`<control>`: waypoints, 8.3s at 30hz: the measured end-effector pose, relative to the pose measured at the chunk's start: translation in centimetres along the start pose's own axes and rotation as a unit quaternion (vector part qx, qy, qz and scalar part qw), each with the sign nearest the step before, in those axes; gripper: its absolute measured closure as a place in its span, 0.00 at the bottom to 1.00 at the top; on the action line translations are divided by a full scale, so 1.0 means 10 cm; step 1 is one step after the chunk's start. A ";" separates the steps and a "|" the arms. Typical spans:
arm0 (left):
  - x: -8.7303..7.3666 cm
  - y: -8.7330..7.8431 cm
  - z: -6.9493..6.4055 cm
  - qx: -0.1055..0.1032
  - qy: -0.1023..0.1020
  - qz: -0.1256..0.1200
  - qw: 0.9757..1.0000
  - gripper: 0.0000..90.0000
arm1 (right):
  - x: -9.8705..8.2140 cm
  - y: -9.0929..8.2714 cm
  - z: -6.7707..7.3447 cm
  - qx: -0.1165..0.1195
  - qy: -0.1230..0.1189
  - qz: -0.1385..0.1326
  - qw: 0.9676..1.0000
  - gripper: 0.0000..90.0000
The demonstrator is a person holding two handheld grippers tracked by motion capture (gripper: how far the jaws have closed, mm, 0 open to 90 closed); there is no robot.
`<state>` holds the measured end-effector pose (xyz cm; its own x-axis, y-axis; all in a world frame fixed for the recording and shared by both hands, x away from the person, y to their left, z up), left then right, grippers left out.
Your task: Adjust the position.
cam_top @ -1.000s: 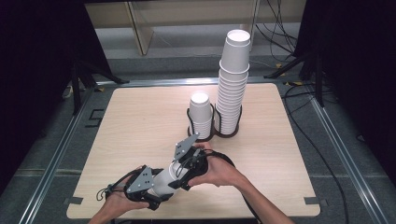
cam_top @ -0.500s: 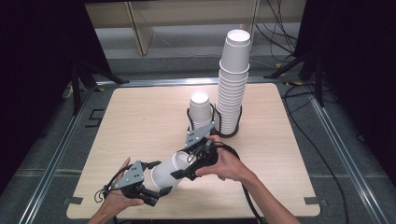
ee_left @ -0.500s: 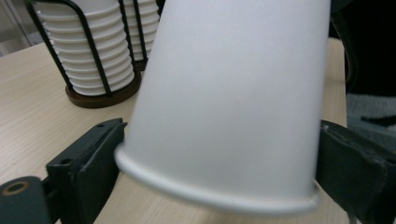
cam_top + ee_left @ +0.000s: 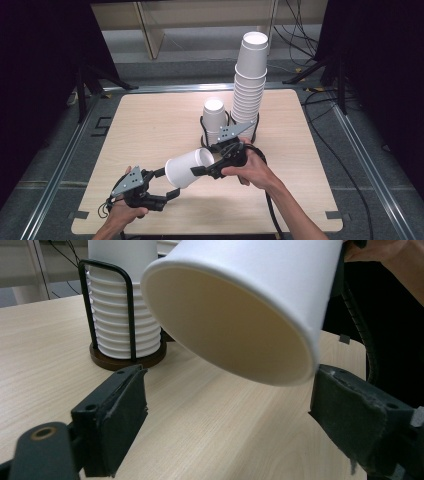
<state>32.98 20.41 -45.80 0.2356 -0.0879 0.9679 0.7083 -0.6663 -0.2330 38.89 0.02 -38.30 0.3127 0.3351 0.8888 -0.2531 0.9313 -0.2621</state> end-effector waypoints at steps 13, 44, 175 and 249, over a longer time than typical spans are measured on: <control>0.03 -0.01 -0.03 0.012 0.029 -0.013 0.999 0.00 | -0.04 0.16 0.03 0.029 -0.004 0.012 0.999 0.28; 0.03 -0.04 -0.09 -0.004 0.092 -0.046 0.995 0.05 | -0.12 0.30 0.02 0.066 0.012 0.013 0.998 0.28; 0.08 -0.09 -0.08 -0.054 0.005 -0.028 0.998 0.16 | -0.12 0.08 0.12 0.017 -0.104 0.126 0.986 0.27; 0.17 -0.14 -0.16 -0.084 0.030 -0.034 0.995 0.16 | -0.32 0.31 0.03 0.093 -0.065 0.097 0.989 0.17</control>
<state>31.34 20.00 -43.65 0.1471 -0.0787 0.9860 0.5992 -0.7860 -0.1521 36.83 1.74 -41.86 0.1234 0.4724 0.8727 -0.4653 0.8043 -0.3696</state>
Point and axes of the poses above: each handheld gripper's, and its own axes: y roughly forward along the jaws, x roughly out of its top, z roughly to its left, the point moved 5 cm from there along y, roughly forward along the jaws, and after that the axes turned 15 degrees about x, right-handed, at the moved point
